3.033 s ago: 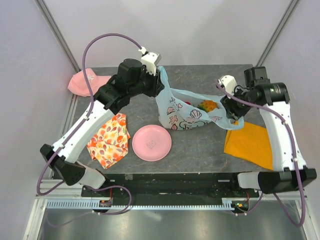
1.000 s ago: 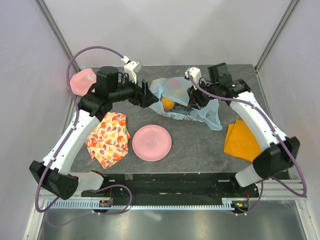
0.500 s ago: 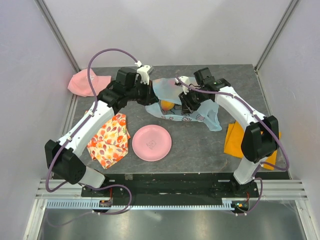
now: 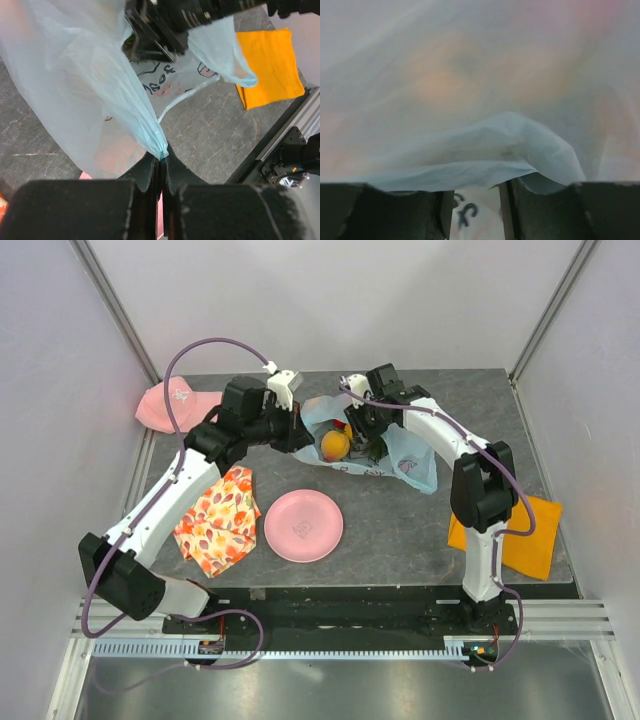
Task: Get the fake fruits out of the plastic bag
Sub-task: Adjust the plastic bag at the center of the board, then take out the fake fruit from the plastic bag.
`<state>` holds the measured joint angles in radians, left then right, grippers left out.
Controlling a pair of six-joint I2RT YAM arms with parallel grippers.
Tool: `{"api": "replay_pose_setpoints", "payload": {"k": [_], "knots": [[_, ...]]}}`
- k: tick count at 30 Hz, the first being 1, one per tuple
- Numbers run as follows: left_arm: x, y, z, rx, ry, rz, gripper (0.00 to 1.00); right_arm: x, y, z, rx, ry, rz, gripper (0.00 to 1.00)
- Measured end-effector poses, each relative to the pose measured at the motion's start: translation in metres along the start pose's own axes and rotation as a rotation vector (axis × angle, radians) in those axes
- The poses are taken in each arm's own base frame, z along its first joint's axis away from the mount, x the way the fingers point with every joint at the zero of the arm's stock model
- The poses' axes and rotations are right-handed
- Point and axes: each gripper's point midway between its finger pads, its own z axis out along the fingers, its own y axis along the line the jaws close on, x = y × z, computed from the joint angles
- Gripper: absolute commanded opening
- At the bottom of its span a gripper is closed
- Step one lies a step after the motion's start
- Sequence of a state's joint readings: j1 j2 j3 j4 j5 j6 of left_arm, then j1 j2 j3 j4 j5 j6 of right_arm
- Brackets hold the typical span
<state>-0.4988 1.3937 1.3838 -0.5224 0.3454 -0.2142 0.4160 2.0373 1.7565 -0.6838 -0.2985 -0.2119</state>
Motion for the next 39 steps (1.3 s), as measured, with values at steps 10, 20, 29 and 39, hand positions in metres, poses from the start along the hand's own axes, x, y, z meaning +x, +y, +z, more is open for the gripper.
{"api": "replay_pose_setpoints", "payload": {"k": [10,20,29,39], "knots": [[0.011,-0.002,0.003,0.023,0.029,-0.013,0.02,-0.012,-0.055,-0.006,0.236,-0.025,0.011,0.63],[0.017,-0.004,0.004,0.041,0.041,-0.031,0.02,0.022,-0.038,0.010,0.211,0.072,-0.021,0.63],[0.027,-0.001,0.007,0.036,0.064,-0.042,0.01,0.001,-0.011,0.012,0.155,0.028,-0.057,0.68],[0.027,-0.003,0.004,0.045,0.062,-0.042,0.01,-0.038,0.016,0.010,0.093,-0.062,-0.040,0.78]]}}
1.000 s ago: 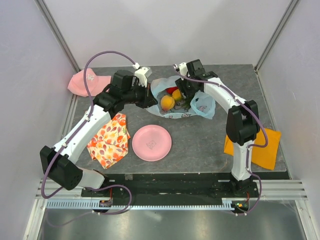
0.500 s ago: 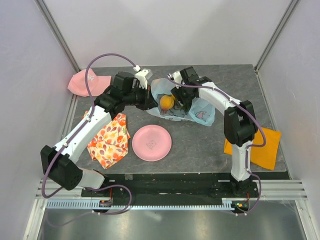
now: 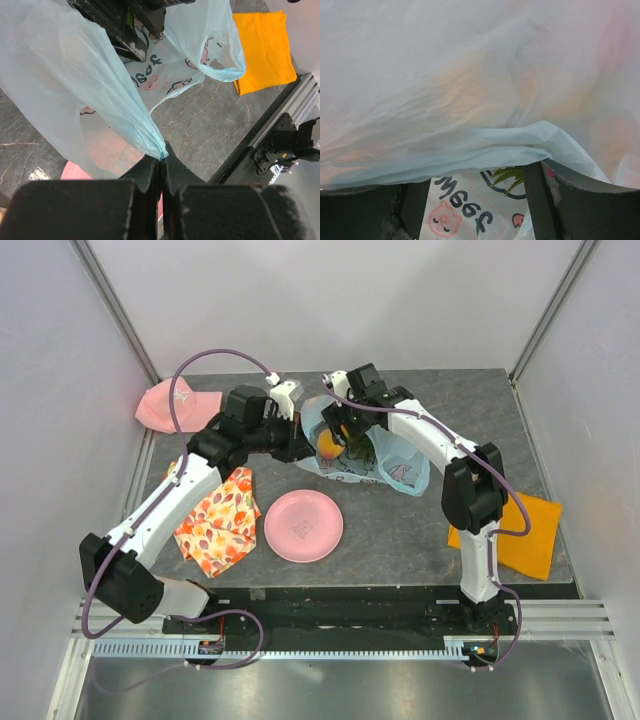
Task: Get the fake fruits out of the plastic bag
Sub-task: Take out the fake fruit from the plastic bag.
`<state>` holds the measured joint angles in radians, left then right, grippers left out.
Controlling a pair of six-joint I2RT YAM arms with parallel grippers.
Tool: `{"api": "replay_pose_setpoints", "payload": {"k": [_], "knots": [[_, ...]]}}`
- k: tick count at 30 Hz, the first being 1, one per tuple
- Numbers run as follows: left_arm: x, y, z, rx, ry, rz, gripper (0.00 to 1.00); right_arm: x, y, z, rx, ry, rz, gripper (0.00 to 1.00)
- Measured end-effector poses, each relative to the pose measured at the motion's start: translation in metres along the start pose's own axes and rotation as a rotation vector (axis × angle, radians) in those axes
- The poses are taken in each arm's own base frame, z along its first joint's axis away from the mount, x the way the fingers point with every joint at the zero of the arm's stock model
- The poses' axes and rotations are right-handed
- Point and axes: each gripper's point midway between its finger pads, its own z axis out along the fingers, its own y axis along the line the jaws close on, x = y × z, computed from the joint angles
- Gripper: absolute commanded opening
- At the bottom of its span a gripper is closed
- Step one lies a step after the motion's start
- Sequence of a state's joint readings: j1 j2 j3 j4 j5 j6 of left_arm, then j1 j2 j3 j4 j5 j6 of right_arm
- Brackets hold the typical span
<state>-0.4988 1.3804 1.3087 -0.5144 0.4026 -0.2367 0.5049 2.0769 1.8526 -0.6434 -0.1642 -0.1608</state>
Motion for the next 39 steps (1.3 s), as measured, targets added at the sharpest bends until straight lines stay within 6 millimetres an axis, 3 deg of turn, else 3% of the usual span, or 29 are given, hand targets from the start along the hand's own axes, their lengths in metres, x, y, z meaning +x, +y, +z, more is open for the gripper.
{"api": "replay_pose_setpoints", "payload": {"k": [3,5,11,24,28,31,34,39], "knots": [[-0.002,-0.002,-0.003,0.004,-0.007,-0.005,0.02,0.000,0.004,0.002,0.000,0.004,0.017,0.89],[-0.003,-0.003,-0.005,0.011,-0.013,-0.015,0.02,-0.002,0.004,0.006,0.015,0.003,0.038,0.92],[-0.003,-0.004,-0.010,0.035,-0.013,-0.073,0.02,0.004,0.008,0.022,0.055,0.029,0.096,0.93],[0.026,-0.005,-0.008,0.060,0.052,-0.129,0.02,0.007,0.022,0.054,0.092,0.047,0.146,0.89],[0.026,-0.005,-0.008,0.061,0.054,-0.130,0.02,0.004,0.017,0.066,0.125,0.038,0.146,0.72],[0.026,-0.005,-0.009,0.061,0.054,-0.130,0.02,-0.001,0.013,0.068,0.145,0.027,0.140,0.49],[0.026,-0.005,-0.009,0.061,0.053,-0.130,0.02,0.000,0.009,0.068,0.166,0.028,0.124,0.35],[0.025,-0.003,-0.009,0.056,0.050,-0.132,0.02,0.007,0.011,0.056,0.157,0.048,0.110,0.25]]}}
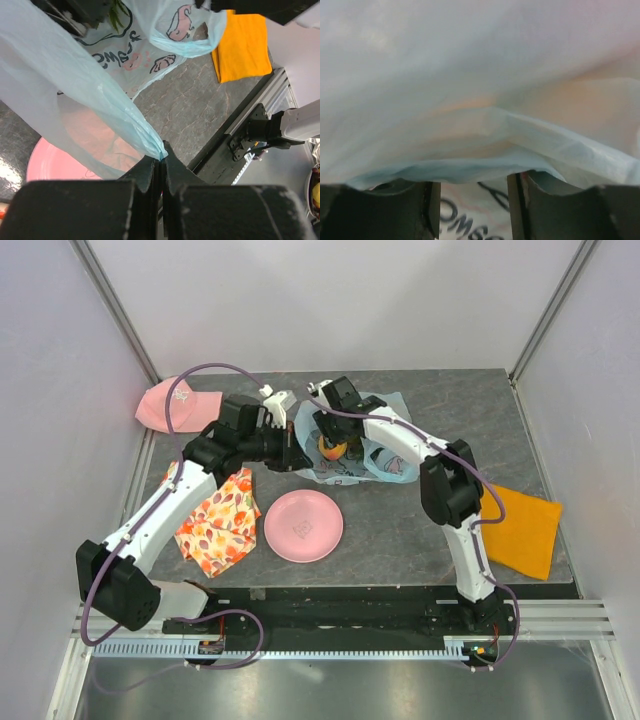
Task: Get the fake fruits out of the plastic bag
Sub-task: Take out the fake fruit from the plastic bag, then place the fake fruit on the plate.
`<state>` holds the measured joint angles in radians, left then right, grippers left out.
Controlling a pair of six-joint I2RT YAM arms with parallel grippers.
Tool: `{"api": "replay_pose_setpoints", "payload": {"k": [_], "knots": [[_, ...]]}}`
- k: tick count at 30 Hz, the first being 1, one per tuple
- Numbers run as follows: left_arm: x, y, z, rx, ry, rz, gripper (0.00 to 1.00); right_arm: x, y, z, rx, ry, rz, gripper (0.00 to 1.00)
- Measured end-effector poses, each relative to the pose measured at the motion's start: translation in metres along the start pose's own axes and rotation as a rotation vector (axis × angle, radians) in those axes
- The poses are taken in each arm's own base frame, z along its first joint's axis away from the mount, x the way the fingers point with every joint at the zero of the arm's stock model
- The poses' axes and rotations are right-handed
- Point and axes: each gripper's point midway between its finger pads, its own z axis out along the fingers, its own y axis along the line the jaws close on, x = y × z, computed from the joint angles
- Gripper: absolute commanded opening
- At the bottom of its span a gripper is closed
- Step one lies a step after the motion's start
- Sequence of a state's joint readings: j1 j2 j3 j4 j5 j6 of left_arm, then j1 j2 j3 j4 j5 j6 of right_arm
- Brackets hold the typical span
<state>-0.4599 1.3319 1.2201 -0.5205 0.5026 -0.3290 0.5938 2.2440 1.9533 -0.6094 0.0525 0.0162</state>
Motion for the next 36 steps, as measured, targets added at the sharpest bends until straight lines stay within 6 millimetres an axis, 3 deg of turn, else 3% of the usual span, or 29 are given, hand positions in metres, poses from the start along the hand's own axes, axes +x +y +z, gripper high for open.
{"api": "replay_pose_setpoints", "payload": {"k": [3,6,12,14,17,20,22,24,30,36], "knots": [[-0.003,0.004,-0.001,-0.007,-0.010,-0.004,0.02,-0.001,0.003,-0.027,-0.030,-0.011,-0.018,0.24],[-0.007,0.009,-0.003,-0.018,-0.026,-0.008,0.02,-0.012,0.009,-0.073,-0.080,-0.068,-0.035,0.23],[-0.020,0.018,-0.001,-0.033,-0.056,-0.012,0.02,-0.038,0.032,-0.195,-0.247,-0.288,-0.105,0.24],[-0.024,0.021,0.001,-0.037,-0.062,-0.013,0.02,-0.030,0.046,-0.229,-0.327,-0.343,-0.166,0.25],[-0.036,0.025,0.003,-0.046,-0.080,-0.010,0.02,-0.004,0.073,-0.250,-0.430,-0.357,-0.282,0.24],[-0.051,0.030,0.002,-0.061,-0.111,-0.008,0.02,0.032,0.110,-0.245,-0.543,-0.305,-0.392,0.25],[-0.063,0.036,0.000,-0.073,-0.139,-0.008,0.02,0.058,0.135,-0.231,-0.617,-0.239,-0.461,0.25],[-0.071,0.041,-0.003,-0.083,-0.157,-0.011,0.02,0.070,0.151,-0.219,-0.659,-0.198,-0.508,0.26],[-0.080,0.052,-0.008,-0.103,-0.183,-0.017,0.02,0.097,0.193,-0.175,-0.730,-0.102,-0.579,0.26],[-0.081,0.051,-0.009,-0.103,-0.187,-0.012,0.02,0.107,0.220,-0.116,-0.731,-0.012,-0.478,0.28]]}}
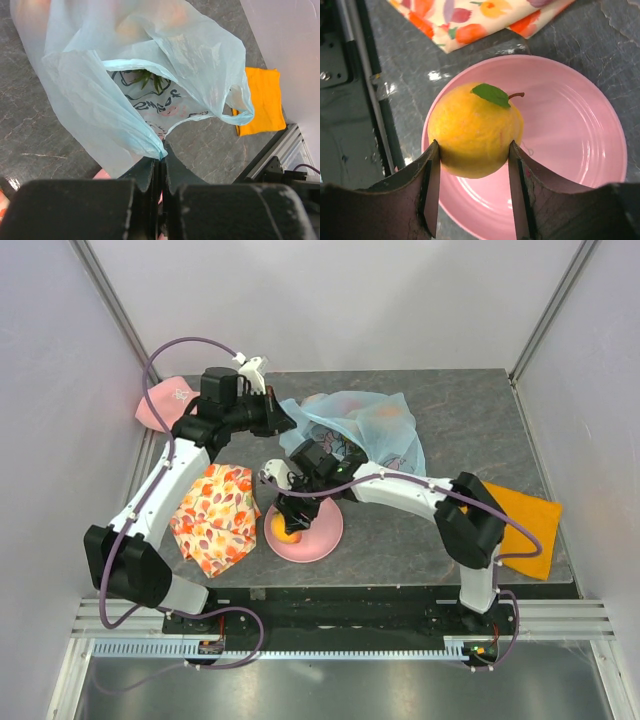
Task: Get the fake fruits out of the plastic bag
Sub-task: Place the fake fruit on the plate, then adjust the plastic bag at the center of the board.
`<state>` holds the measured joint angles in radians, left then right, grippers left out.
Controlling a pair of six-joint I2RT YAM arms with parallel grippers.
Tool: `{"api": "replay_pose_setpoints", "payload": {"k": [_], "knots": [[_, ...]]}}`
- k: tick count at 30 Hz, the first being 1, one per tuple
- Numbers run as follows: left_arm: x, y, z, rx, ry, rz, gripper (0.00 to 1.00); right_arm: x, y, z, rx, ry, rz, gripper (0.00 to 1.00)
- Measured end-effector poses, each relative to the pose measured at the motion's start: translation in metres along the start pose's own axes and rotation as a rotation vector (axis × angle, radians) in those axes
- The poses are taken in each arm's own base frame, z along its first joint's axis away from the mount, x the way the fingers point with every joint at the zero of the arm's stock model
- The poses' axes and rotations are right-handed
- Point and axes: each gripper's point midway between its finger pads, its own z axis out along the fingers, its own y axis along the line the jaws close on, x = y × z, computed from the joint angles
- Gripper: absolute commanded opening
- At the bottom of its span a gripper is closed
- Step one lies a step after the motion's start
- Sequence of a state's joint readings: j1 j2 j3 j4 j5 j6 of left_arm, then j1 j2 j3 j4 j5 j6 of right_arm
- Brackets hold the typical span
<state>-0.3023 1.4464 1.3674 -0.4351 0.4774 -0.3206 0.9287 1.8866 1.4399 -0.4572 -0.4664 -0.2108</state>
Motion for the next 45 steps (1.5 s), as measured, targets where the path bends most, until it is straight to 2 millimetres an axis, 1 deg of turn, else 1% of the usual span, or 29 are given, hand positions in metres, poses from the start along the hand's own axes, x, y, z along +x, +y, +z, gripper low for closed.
{"api": "replay_pose_setpoints", "payload": {"k": [2,4,5,8,9,10,11,12,15,16,18,19,20,21,22,23,25,27,29,31,34,35,36,39,42,45], "knots": [[-0.001,0.000,-0.002,0.000,-0.005,0.002,0.02,0.003,-0.006,0.012,0.007,0.010,0.041,0.30],[-0.001,0.000,-0.003,-0.001,-0.009,0.002,0.02,0.001,-0.011,0.020,0.019,0.010,0.074,0.39],[0.000,0.000,-0.004,-0.002,-0.010,0.001,0.02,-0.001,-0.013,0.023,0.023,0.005,0.083,0.50],[0.000,0.002,-0.005,-0.004,-0.010,0.000,0.02,-0.008,-0.017,0.030,0.031,-0.011,0.101,0.68],[0.001,0.002,-0.005,-0.004,-0.010,0.000,0.02,-0.010,-0.017,0.031,0.029,-0.015,0.106,0.78],[0.001,0.002,-0.005,-0.005,-0.010,-0.001,0.02,-0.012,-0.018,0.032,0.026,-0.017,0.107,0.82],[0.001,0.002,-0.005,-0.004,-0.011,-0.001,0.02,-0.012,-0.017,0.032,0.024,-0.017,0.111,0.84],[0.000,0.002,-0.005,-0.004,-0.012,-0.001,0.02,-0.013,-0.017,0.031,0.020,-0.015,0.103,0.88],[-0.001,0.002,-0.005,-0.003,-0.017,0.001,0.02,-0.016,-0.016,0.022,0.012,0.003,0.073,0.92],[-0.001,0.003,-0.005,-0.003,-0.019,0.001,0.02,-0.014,-0.014,0.016,0.003,0.021,0.062,0.91],[-0.002,0.004,-0.006,-0.003,-0.022,0.001,0.02,-0.013,-0.012,-0.004,-0.014,0.053,0.042,0.83],[-0.001,0.004,-0.006,-0.005,-0.023,0.000,0.02,-0.014,-0.013,-0.018,-0.026,0.059,0.036,0.78],[0.000,0.005,-0.006,-0.007,-0.022,-0.002,0.02,-0.016,-0.016,-0.035,-0.033,0.058,0.036,0.69],[0.001,0.006,-0.007,-0.008,-0.021,-0.005,0.02,-0.019,-0.020,-0.054,-0.033,0.049,0.044,0.65],[-0.003,0.005,-0.008,-0.004,-0.043,-0.006,0.02,-0.016,-0.025,-0.076,-0.036,0.052,0.061,0.61],[-0.004,0.005,-0.010,-0.001,-0.052,-0.008,0.02,-0.017,-0.030,-0.092,-0.031,0.037,0.080,0.57],[0.002,0.002,-0.018,0.009,-0.051,-0.015,0.02,-0.026,-0.047,-0.133,0.006,-0.024,0.115,0.53],[0.011,-0.002,-0.024,0.026,-0.042,-0.019,0.02,-0.034,-0.066,-0.165,0.070,-0.083,0.125,0.50],[0.016,-0.006,-0.027,0.043,-0.032,-0.021,0.02,-0.039,-0.070,-0.178,0.099,-0.111,0.120,0.48],[0.019,-0.008,-0.027,0.055,-0.024,-0.024,0.02,-0.044,-0.067,-0.179,0.096,-0.122,0.115,0.47],[0.022,-0.009,-0.027,0.063,-0.016,-0.029,0.02,-0.043,-0.070,-0.167,0.085,-0.108,0.129,0.36],[0.022,-0.009,-0.027,0.065,-0.015,-0.031,0.02,-0.042,-0.074,-0.161,0.089,-0.099,0.138,0.29],[0.022,-0.009,-0.027,0.065,-0.015,-0.032,0.02,-0.039,-0.080,-0.155,0.098,-0.088,0.152,0.28],[0.023,-0.010,-0.027,0.070,-0.013,-0.033,0.02,-0.027,-0.104,-0.140,0.151,-0.051,0.202,0.26],[0.026,-0.011,-0.029,0.075,-0.011,-0.033,0.02,-0.012,-0.136,-0.125,0.225,-0.018,0.263,0.27],[0.028,-0.012,-0.031,0.080,-0.011,-0.032,0.02,0.002,-0.165,-0.116,0.297,0.016,0.295,0.29]]}}
